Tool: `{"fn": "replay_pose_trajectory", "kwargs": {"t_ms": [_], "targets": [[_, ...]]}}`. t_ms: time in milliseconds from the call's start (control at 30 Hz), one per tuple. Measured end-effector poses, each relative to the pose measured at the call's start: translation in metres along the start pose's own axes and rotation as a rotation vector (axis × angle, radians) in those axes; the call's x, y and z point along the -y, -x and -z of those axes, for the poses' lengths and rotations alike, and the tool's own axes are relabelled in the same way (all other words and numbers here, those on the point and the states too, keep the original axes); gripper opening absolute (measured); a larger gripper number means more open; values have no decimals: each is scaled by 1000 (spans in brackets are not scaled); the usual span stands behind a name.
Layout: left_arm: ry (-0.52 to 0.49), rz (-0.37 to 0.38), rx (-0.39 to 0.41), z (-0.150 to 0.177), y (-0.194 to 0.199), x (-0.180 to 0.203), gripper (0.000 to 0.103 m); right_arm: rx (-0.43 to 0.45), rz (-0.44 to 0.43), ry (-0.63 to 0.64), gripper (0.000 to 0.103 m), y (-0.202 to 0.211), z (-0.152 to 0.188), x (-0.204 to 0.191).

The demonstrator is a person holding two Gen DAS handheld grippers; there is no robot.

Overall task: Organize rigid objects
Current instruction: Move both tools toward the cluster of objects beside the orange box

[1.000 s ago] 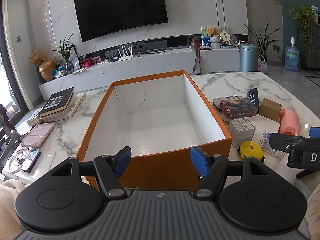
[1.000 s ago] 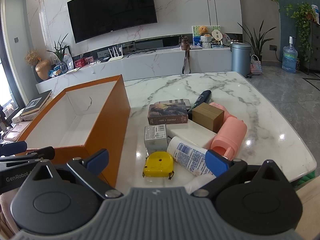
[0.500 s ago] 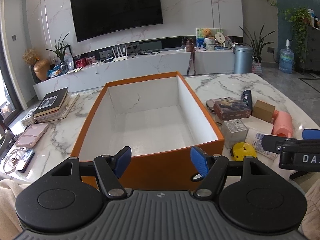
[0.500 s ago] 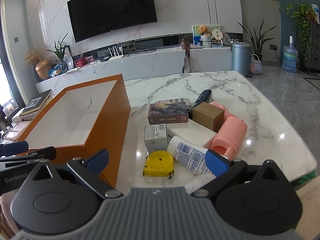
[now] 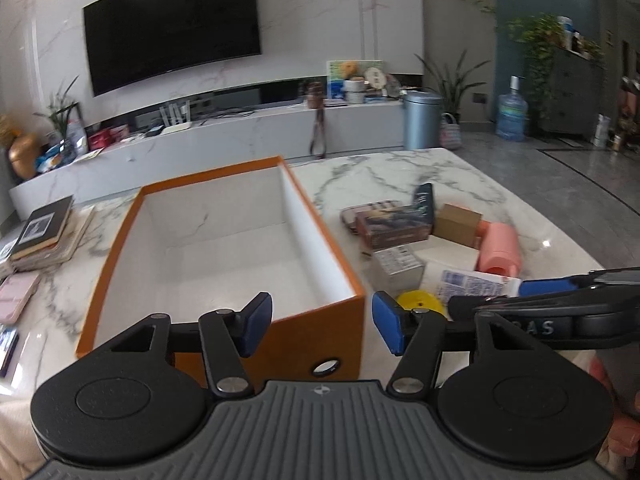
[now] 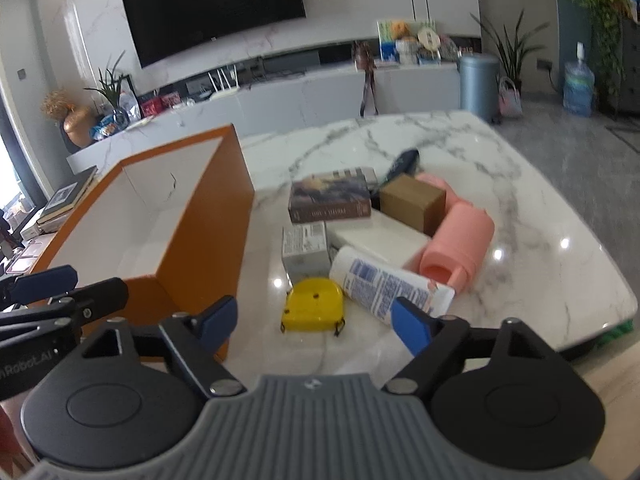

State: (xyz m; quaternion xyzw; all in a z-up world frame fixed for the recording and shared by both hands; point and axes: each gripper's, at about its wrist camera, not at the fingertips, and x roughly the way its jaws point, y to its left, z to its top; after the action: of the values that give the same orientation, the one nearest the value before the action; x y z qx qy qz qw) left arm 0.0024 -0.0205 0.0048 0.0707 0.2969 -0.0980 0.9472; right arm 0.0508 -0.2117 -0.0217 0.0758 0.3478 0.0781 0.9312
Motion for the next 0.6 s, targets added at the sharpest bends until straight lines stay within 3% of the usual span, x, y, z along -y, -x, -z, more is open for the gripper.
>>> {"fn": "replay_pose_trajectory", "kwargs": {"t_ms": [167,233,367,600], "targets": [[-33,76,-23,-18,-13,13,64,-75,-22,-9,76,-4,-8,4],[-51,102,-33,-26,-19,18,64,-125,-10,21,67,-7,-13,4],[-46,164,-67,-39,-34,28,64,-198,5,57,63,-12,-24,12],[-67,176,-111,-54,-60,40,60,-254,15,31,57,-25,-41,33]]}}
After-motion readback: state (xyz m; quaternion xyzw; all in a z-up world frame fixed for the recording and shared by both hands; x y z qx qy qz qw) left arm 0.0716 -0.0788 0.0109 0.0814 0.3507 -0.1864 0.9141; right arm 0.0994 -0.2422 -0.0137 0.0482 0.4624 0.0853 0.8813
